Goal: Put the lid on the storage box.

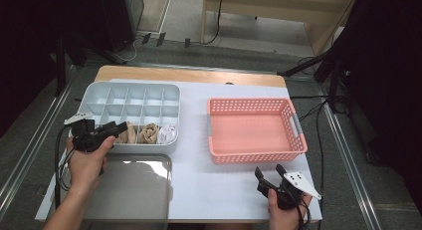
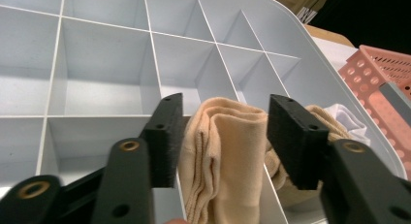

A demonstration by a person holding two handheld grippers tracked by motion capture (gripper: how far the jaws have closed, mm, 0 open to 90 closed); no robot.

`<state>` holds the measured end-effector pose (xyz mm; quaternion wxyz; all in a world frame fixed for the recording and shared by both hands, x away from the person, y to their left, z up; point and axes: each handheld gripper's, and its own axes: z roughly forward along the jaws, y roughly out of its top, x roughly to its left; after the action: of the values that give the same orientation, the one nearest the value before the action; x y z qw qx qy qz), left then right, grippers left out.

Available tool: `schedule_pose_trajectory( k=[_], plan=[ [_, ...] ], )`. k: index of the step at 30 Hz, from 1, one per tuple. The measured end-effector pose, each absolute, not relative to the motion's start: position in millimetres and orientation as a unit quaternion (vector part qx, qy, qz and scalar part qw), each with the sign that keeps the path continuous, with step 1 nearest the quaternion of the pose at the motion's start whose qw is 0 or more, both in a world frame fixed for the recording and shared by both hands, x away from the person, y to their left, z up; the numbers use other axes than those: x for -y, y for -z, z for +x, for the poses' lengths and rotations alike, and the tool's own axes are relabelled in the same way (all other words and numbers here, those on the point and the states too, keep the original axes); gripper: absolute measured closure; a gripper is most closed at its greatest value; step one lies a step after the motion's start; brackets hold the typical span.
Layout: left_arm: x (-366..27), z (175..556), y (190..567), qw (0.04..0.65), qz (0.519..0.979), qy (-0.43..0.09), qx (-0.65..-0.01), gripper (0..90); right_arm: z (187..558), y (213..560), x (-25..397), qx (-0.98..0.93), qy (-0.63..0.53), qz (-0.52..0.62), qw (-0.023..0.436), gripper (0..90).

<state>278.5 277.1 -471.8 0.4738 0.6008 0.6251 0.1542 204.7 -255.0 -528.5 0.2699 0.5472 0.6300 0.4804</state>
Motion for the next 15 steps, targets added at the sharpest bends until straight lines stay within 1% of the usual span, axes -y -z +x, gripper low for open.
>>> schedule_pose_trajectory(
  k=[5,9,15],
  plan=[
    [-280.3,268.4,471.0,0.486,0.599,-0.153,-0.618,46.9,204.2,528.1,256.0,-0.626,-0.484,0.547,0.271,21.6],
    [-286.7,254.6,467.5,0.502,0.597,-0.154,-0.607,43.1,201.0,527.1,254.8,-0.613,-0.496,0.555,0.267,26.0],
    [-298.5,230.8,464.1,0.52,0.589,-0.172,-0.595,38.8,196.2,525.1,230.4,-0.634,-0.489,0.54,0.26,27.3]
  ],
)
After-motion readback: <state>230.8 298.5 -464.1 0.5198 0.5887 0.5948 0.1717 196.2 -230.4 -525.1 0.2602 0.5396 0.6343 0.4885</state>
